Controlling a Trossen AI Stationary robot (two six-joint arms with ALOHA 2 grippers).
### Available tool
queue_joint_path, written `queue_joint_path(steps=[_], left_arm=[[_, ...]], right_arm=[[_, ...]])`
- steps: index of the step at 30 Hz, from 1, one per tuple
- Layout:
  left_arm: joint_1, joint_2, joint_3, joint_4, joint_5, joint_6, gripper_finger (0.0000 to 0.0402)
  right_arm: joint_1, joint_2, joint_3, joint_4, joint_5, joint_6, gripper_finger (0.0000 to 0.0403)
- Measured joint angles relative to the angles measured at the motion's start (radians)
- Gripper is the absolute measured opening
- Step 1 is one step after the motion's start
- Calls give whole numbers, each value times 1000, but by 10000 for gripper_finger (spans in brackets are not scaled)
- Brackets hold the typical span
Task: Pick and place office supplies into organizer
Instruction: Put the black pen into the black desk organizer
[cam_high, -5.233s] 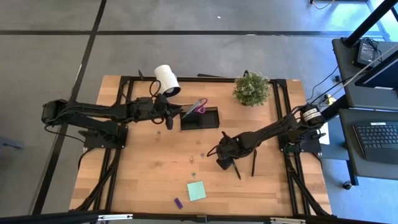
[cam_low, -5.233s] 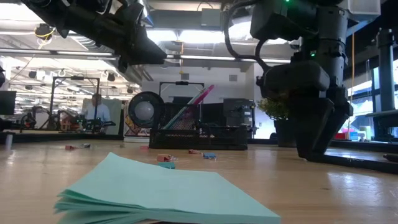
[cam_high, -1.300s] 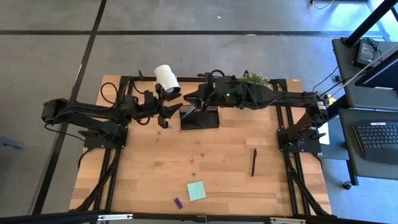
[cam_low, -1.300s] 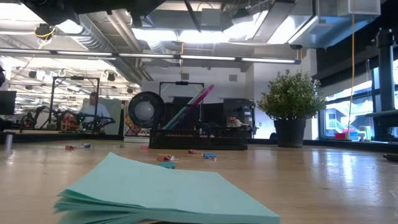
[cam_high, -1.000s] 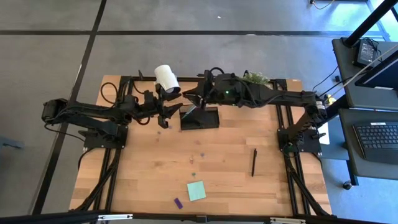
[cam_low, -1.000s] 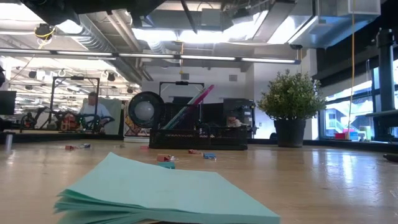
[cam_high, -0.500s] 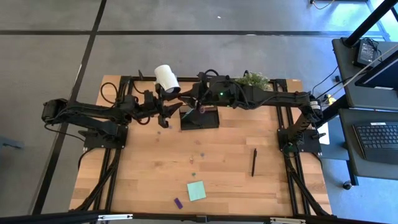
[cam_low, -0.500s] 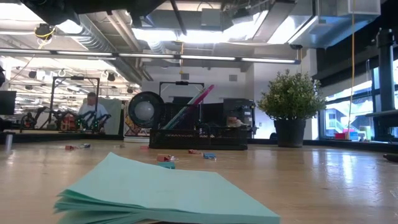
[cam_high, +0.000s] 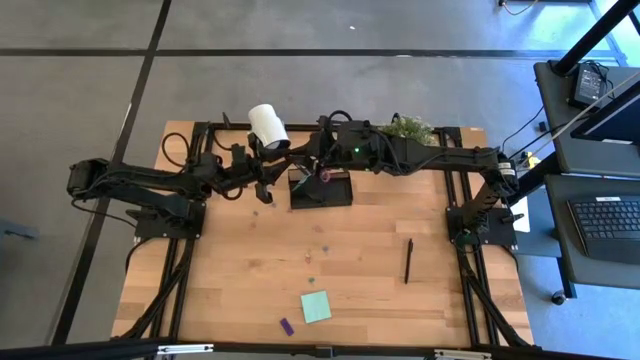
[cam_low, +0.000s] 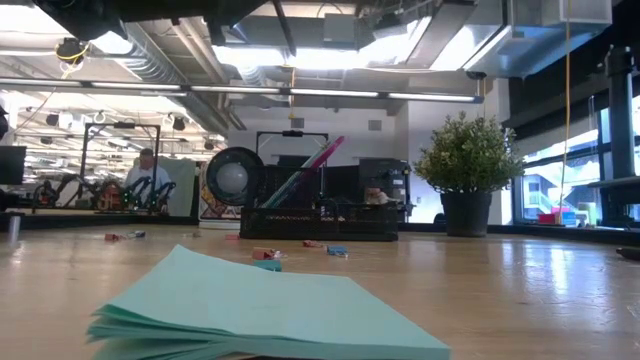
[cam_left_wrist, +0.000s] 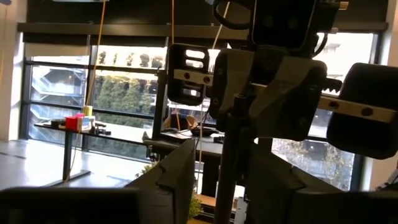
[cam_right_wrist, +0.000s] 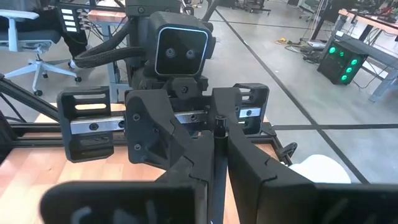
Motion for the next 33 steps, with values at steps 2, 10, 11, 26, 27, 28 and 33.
queue_joint_path(steps=[2,10,11,26,27,28,33], left_arm=[[0,0,0,0,1,0,111],[0,0,0,0,8,0,68],[0,0,0,0,14,0,62],[1,0,0,1,28,42,29],[1,0,0,0,28,42,29],[1,0,0,0,29,42,29],[1,0,0,-5,30,42,29]], right_arm=[[0,0,0,0,0,0,39],[0,0,0,-1,0,0,39],[0,0,0,-1,0,0,39],[0,0,0,-3,0,0,41],[0,0,0,-4,0,0,44],[0,0,0,-6,0,-1,47],[1,0,1,-21,-2,-3,79]])
